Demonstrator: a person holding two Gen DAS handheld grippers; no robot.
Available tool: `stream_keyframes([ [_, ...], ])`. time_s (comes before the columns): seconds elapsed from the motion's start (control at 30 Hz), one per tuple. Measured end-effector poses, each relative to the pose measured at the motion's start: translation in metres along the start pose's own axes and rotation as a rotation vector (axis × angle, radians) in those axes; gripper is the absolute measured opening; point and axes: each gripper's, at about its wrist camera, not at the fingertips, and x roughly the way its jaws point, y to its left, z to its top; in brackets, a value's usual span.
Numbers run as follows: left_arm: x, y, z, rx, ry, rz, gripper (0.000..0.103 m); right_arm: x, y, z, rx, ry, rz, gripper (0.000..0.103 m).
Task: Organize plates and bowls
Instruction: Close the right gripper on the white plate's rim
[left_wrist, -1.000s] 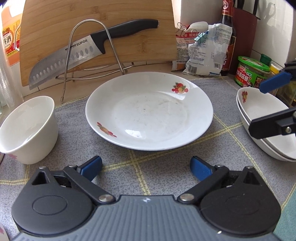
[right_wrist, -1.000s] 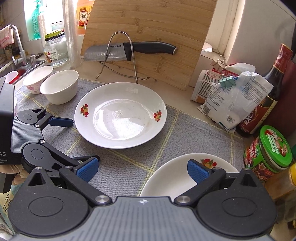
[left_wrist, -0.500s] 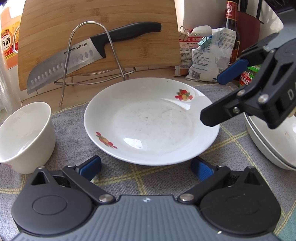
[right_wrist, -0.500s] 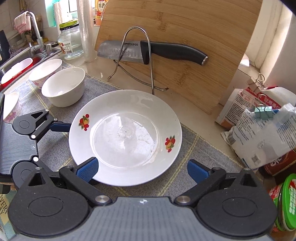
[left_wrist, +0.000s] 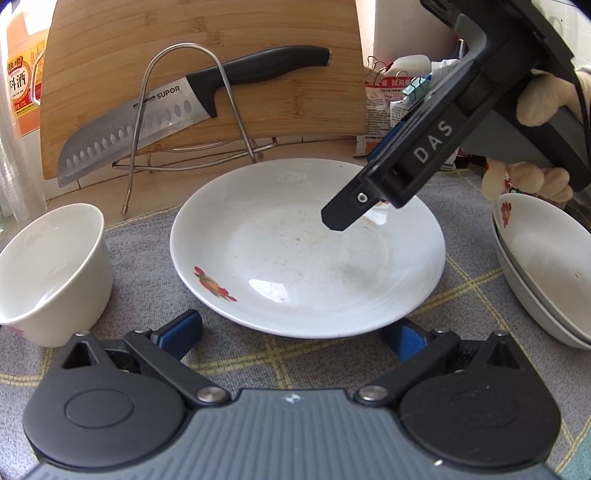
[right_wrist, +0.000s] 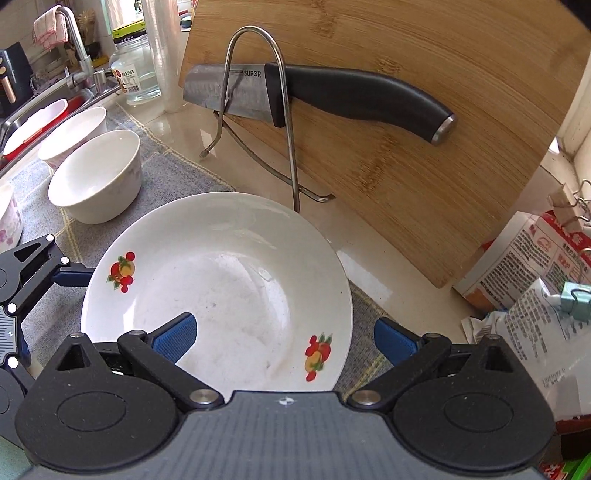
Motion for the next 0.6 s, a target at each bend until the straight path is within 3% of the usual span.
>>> stream_keyframes([
  [0.27,0.003,0.000,0.003,0.018,0.002,-0.015,0.103,0.019,-0.006,0.012,-0.027,0.019,0.065,0.103],
  [0.6,0.002,0.006,0.002,0.050,-0.014,-0.100,0.102,0.025,-0.011,0.016,-0.048,0.033,0.146,0.103],
])
